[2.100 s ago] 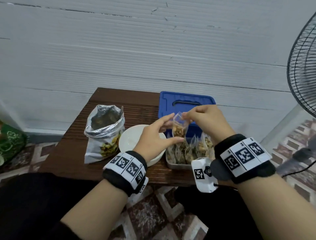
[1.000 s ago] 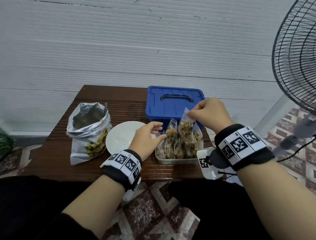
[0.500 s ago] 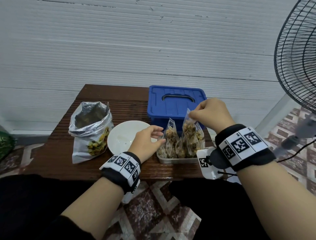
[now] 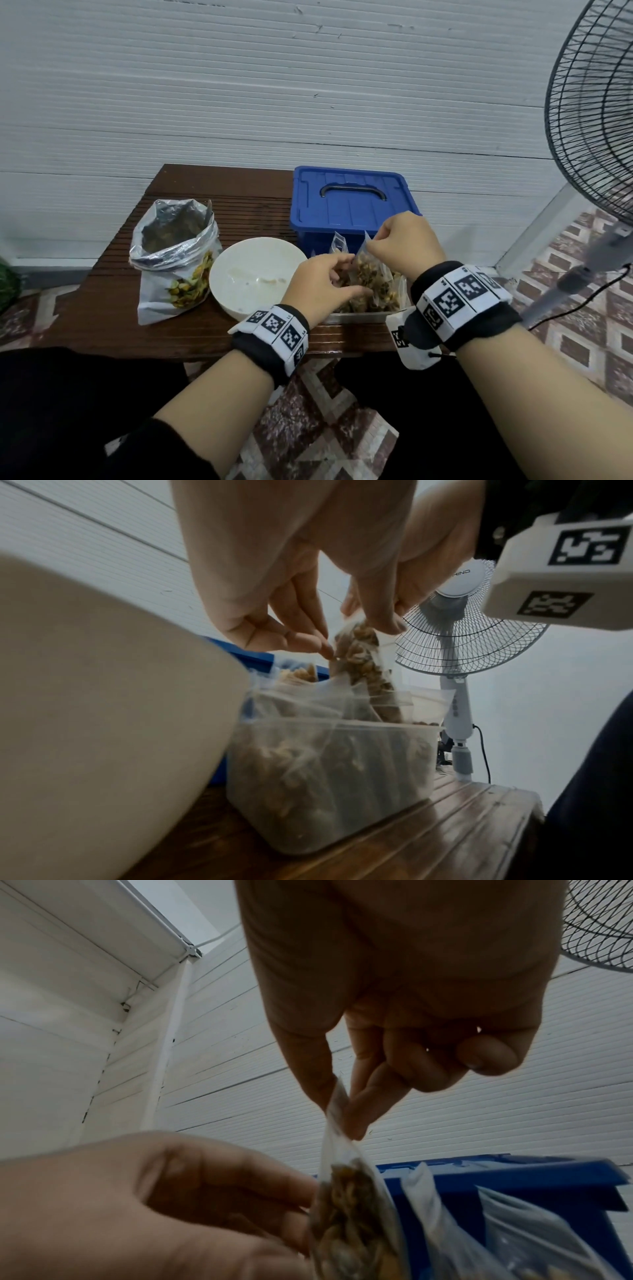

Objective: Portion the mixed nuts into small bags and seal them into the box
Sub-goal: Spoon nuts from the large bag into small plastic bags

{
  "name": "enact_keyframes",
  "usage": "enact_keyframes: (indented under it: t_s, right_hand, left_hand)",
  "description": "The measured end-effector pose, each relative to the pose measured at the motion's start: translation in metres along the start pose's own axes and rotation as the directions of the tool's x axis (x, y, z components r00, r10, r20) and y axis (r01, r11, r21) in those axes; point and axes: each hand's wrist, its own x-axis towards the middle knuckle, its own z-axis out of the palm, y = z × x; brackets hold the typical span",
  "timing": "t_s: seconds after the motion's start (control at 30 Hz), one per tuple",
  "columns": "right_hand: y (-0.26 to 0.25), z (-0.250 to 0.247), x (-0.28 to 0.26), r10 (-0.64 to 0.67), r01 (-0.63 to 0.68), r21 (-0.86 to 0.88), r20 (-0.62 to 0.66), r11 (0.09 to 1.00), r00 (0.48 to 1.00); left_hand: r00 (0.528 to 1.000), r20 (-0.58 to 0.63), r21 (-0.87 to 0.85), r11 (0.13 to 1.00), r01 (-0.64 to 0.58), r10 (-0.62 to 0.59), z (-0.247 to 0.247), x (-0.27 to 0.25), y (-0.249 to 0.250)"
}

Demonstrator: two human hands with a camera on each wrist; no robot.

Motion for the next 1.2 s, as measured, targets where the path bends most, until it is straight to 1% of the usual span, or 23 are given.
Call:
enact_keyframes:
  t_s: [0.13, 0.2, 0.3, 0.37, 0.47, 0.53, 0.7, 0.8, 0.93, 1.0, 1.07, 1.13, 1.2]
  right_hand:
    - [0.002, 0.001, 0.000, -0.008, 0.008, 0.008, 0.023, 1.000, 1.000]
    - [0.003, 0.002, 0.000, -0.017, 0.016, 0.003, 0.051, 1.000, 0.999]
    - [0.005, 0.005, -0.001, -0.030, 0.030, -0.004, 0.077, 1.000, 0.997]
    - [0.005, 0.004, -0.001, -0.039, 0.039, 0.003, 0.073, 0.999, 0.997]
    - [0.006, 0.000, -0.001, -0.046, 0.044, 0.042, 0.035, 0.998, 0.998]
    - [0.006, -0.002, 0.000, -0.041, 0.040, 0.061, 0.015, 0.997, 0.999]
    - [0.006, -0.004, 0.000, -0.042, 0.040, 0.086, 0.018, 0.995, 0.999]
    - [0.005, 0.000, 0.001, -0.050, 0.047, 0.100, 0.023, 0.994, 0.998]
    - [-0.001, 0.006, 0.001, -0.065, 0.063, 0.117, 0.017, 0.991, 0.998]
    - [-0.006, 0.010, 0.000, -0.081, 0.079, 0.119, 0.007, 0.990, 0.997]
    - [-0.012, 0.017, -0.001, -0.102, 0.103, 0.153, -0.011, 0.983, 0.995]
    - [-0.021, 0.025, -0.005, -0.135, 0.142, 0.213, -0.046, 0.967, 0.990]
    - [-0.028, 0.035, -0.009, -0.193, 0.209, 0.244, -0.086, 0.947, 0.977]
  left_hand:
    - [0.995, -0.095, 0.061, 0.997, 0.043, -0.037, 0.014, 0.006, 0.006]
    - [0.992, -0.113, 0.084, 0.994, 0.070, -0.060, 0.018, 0.007, 0.005]
    - [0.993, -0.076, 0.143, 0.984, 0.103, -0.093, 0.021, 0.008, 0.000]
    - [0.993, -0.048, 0.197, 0.974, 0.113, -0.105, 0.022, 0.008, -0.003]
    - [0.998, -0.035, 0.341, 0.938, 0.066, -0.057, 0.023, 0.009, -0.006]
    - [0.999, -0.032, 0.398, 0.917, 0.040, -0.029, 0.023, 0.010, -0.004]
    - [0.999, -0.027, 0.404, 0.914, 0.038, -0.029, 0.017, 0.008, -0.002]
    - [0.999, -0.009, 0.386, 0.921, 0.050, -0.051, 0.004, 0.005, -0.006]
    - [0.998, 0.011, 0.284, 0.957, 0.056, -0.061, -0.027, 0.001, -0.007]
    - [0.996, -0.007, 0.232, 0.969, 0.085, -0.085, -0.045, 0.000, -0.010]
    - [0.990, -0.055, 0.223, 0.965, 0.136, -0.127, -0.062, 0.001, -0.019]
    - [0.978, -0.106, 0.245, 0.949, 0.199, -0.178, -0.077, 0.004, -0.032]
    - [0.967, -0.086, 0.303, 0.918, 0.254, -0.240, -0.084, 0.006, -0.047]
